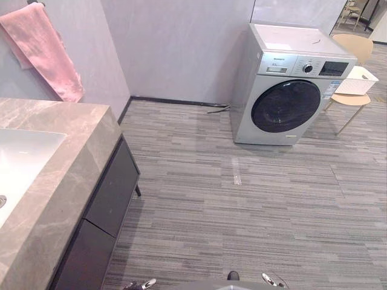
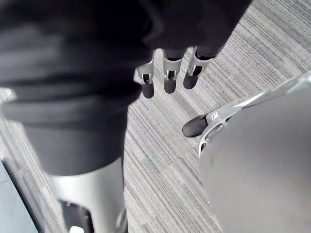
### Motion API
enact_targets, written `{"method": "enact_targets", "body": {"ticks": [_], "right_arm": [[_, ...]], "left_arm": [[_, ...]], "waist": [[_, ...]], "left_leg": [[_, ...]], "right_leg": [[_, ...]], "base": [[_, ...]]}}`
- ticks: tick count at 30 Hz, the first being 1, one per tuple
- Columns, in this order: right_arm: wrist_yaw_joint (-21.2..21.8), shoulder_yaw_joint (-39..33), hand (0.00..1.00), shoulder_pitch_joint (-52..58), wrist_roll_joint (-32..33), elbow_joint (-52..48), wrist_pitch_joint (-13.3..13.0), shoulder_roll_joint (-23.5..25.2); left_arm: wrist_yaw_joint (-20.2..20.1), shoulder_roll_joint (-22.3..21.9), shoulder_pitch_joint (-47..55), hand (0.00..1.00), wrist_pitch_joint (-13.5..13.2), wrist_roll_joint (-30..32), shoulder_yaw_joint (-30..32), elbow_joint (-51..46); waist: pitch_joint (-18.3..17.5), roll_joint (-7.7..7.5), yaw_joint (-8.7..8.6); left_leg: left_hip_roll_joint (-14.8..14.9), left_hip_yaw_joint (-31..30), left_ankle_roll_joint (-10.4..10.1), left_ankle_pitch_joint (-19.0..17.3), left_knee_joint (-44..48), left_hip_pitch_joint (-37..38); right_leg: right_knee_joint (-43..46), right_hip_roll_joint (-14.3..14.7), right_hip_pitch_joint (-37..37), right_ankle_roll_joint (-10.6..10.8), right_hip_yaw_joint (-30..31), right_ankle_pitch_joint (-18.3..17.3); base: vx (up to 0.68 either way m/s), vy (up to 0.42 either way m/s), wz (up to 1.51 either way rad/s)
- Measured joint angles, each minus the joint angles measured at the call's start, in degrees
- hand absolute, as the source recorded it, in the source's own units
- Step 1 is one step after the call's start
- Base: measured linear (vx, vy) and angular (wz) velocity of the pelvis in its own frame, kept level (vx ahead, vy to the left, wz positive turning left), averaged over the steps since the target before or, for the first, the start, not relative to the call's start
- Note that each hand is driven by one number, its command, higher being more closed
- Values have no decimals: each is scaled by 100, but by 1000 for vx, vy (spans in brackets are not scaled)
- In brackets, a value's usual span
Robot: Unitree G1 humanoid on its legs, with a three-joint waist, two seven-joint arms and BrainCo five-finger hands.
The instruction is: Organize washtable
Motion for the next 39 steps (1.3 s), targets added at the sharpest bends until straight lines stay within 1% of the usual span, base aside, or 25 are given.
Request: {"method": "enact_targets", "body": {"ticks": [9, 10, 11, 12, 13, 14, 15, 16, 17, 18, 19, 20, 21, 22, 24, 26, 27, 28, 29, 30, 32, 35, 37, 38, 39], "right_arm": [[-2, -10, 0, 64, 471, -12, 36, 43], [-6, 26, 0, 70, 639, -52, 27, 52], [-15, 27, 0, 108, 740, -72, 15, 64], [-18, 33, 0, 130, 818, -102, 1, 67], [-62, 85, 0, 198, 902, -175, -28, 98], [-96, 251, 0, 299, 899, -292, -27, 162], [-112, 371, 0, 397, 902, -372, -30, 182], [-114, 471, 0, 476, 901, -479, -28, 149], [-113, 495, 0, 507, 902, -522, -34, 147], [-122, 570, 0, 584, 951, -592, -57, 141], [-137, 698, 0, 610, 1057, -739, -96, 139], [-172, 755, 0, 648, 1112, -879, -126, 140], [-184, 755, 0, 668, 1110, -931, -132, 140], [-221, 758, 0, 670, 1105, -954, -134, 139], [-228, 813, 0, 679, 1045, -982, -144, 100], [-224, 999, 0, 684, 843, -962, -144, -10], [-222, 1101, 0, 689, 825, -960, -144, -51], [-218, 1334, 0, 715, 825, -970, -147, -149], [-216, 1450, 0, 711, 795, -968, -141, -188], [-166, 1669, 0, 738, 656, -974, -124, -215], [-88, 1690, 0, 788, 651, -933, -111, -143], [54, 1617, 0, 864, 601, -926, -100, -120], [145, 1579, 0, 857, 606, -979, -104, -117], [180, 1580, 0, 809, 602, -1019, -138, -107], [205, 1568, 0, 767, 597, -1021, -142, -107]], "left_arm": [[-89, 14, -30, 0, 8, -56, -1, 66], [-95, 3, -40, 0, 8, -63, 10, 66], [-94, -26, -43, 0, 10, -69, 76, 52], [-94, -57, -36, 0, 10, -73, 164, 23], [-88, -137, 20, 0, -1, -132, 425, -53], [-81, -146, 88, 0, -8, -219, 664, -135], [-75, -201, 131, 0, -11, -317, 928, -261], [-64, -316, 190, 0, -15, -452, 1050, -420], [-55, -350, 234, 0, -23, -524, 1061, -475], [-21, -392, 274, 0, -23, -592, 1084, -478], [-1, -413, 268, 0, -25, -600, 1125, -484], [24, -452, 260, 0, -50, -637, 1151, -506], [29, -472, 263, 0, -79, -637, 1151, -514], [36, -512, 293, 0, -138, -708, 1159, -570], [55, -662, 426, 0, -231, -721, 1300, -736], [62, -736, 470, 0, -232, -750, 1519, -665], [63, -748, 483, 0, -222, -751, 1555, -641], [66, -799, 515, 0, -226, -746, 1619, -642], [64, -803, 570, 0, -227, -750, 1637, -640], [39, -728, 598, 0, -238, -744, 1627, -665], [28, -543, 431, 0, -227, -743, 1563, -519], [40, -339, 247, 0, -221, -747, 1108, -452], [55, -282, 148, 0, -204, -751, 876, -432], [86, -214, 83, 0, -213, -787, 710, -435], [104, -205, 20, 0, -213, -805, 673, -393]], "waist": [[51, 75, -264], [103, 127, -301], [161, 172, -331], [214, 193, -340], [290, 226, -354], [324, 109, -319], [342, 43, -296], [362, 78, -236], [386, 91, -209], [416, 87, -162], [421, 68, -123], [447, 106, -157], [463, 129, -160], [522, 133, -129], [549, 159, -103], [555, 172, 21], [550, 178, 58], [512, 250, 129], [491, 275, 170], [438, 202, 149], [343, 3, 83], [143, -92, 9], [242, -100, -17], [399, -94, -101], [492, -2, -145]], "left_leg": [[21, -7, -15, 8, 92, 5], [55, -16, -47, -11, 220, -1], [134, -7, -239, -144, 461, -16], [203, 0, -324, -258, 634, -18], [370, 85, -531, -503, 1063, -42], [386, 179, -628, -562, 1732, -203], [399, 318, -666, -515, 2751, -661], [495, 321, -539, -123, 3937, -1249], [525, 300, -496, 186, 4403, -1469], [550, 276, -496, 858, 4937, -1814], [556, 288, -465, 844, 5180, -1991], [550, 310, -446, 448, 5013, -2198], [548, 340, -450, 341, 4709, -2270], [519, 401, -471, 220, 3815, -2280], [409, -62, -549, 269, 2021, -2132], [323, -806, -612, 327, 1167, -1890], [346, -839, -563, 332, 1149, -1832], [417, -717, -410, 295, 1064, -1681], [487, -601, -441, 433, 1059, -1683], [577, -204, -420, 464, 1117, -1652], [407, 6, -369, 431, 1121, -1588], [140, 190, -224, 419, 741, -1361], [154, 547, -153, 446, 802, -1139], [199, 771, -135, 403, 831, -906], [309, 990, -108, 385, 732, -664]], "right_leg": [[101, 1, 45, -10, 8, -65], [401, -4, -19, -35, 1, -261], [815, 15, -98, -101, 6, -569], [1073, 54, -136, -148, 22, -749], [1624, 195, -202, -319, 101, -1109], [2013, 177, -305, -289, 194, -1347], [2361, 169, -458, -301, 247, -1553], [2634, 228, -561, -338, 378, -1734], [2714, 282, -584, -376, 470, -1776], [2697, 365, -579, -405, 655, -1793], [2641, 386, -552, -427, 781, -1795], [2528, 417, -520, -436, 836, -1789], [2453, 456, -513, -435, 917, -1788], [2359, 517, -503, -434, 1115, -1787], [2300, 711, -585, -428, 1438, -1783], [2249, 970, -643, -456, 1946, -1767], [2194, 1036, -636, -509, 2077, -1735], [2119, 1194, -618, -571, 2358, -1674], [2121, 1246, -619, -541, 2498, -1651], [2318, 1255, -712, -476, 2671, -1617], [2411, 1072, -831, -376, 2825, -1702], [2626, 911, -1022, -140, 3105, -1784], [3493, 971, -1322, -34, 3015, -1796], [3961, 958, -1508, 100, 2617, -1673], [4048, 895, -1500, 44, 2269, -1538]], "base": [[-1, -5, 2], [-33, -57, 9], [-50, -80, 6], [-61, -145, 1], [-64, -172, -3], [-114, -195, -9], [-157, -174, -36], [-148, -146, -50], [-159, -150, -83], [-63, -147, -84], [-46, -182, -86], [28, -150, -55], [7, -148, -50], [-16, -97, -51], [21, -56, -77], [161, 39, -131], [258, 92, -172], [219, 125, -149], [283, 175, -186], [205, 164, -127], [256, 124, -77], [319, 81, -46], [223, 10, -76], [160, -37, -99], [141, -70, -119]]}}
